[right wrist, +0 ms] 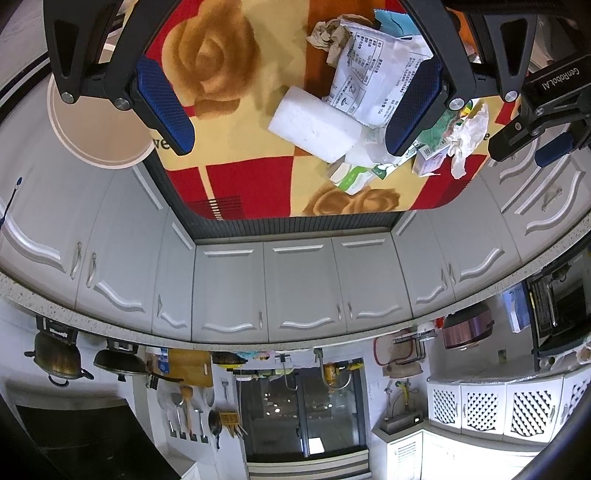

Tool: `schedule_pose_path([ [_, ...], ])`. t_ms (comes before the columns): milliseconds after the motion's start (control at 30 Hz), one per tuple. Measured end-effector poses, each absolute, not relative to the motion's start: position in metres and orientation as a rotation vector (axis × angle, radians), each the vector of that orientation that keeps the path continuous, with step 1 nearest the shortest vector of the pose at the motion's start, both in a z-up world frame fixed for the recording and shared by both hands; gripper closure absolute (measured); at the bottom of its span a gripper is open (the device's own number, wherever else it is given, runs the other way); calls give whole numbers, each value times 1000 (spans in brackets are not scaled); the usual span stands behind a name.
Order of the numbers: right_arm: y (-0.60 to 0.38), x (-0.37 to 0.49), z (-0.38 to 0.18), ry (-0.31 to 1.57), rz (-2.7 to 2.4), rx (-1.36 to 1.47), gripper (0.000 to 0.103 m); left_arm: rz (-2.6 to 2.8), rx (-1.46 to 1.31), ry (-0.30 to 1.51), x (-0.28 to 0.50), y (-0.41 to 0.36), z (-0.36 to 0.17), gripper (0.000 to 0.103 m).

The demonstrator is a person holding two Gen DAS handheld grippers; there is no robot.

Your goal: Collect trash

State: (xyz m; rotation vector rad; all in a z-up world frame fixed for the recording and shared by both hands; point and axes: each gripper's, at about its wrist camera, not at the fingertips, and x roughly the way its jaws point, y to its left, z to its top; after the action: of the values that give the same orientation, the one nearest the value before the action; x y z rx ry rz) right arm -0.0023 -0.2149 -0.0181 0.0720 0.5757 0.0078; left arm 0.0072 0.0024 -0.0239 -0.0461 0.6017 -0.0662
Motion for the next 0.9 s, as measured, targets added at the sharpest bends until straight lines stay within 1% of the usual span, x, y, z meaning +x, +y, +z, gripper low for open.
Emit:
schedule_pose_path([
  [900, -212, 9, -36, 629, 30, 72, 1, -35, -52, 644, 19, 14, -39, 0],
])
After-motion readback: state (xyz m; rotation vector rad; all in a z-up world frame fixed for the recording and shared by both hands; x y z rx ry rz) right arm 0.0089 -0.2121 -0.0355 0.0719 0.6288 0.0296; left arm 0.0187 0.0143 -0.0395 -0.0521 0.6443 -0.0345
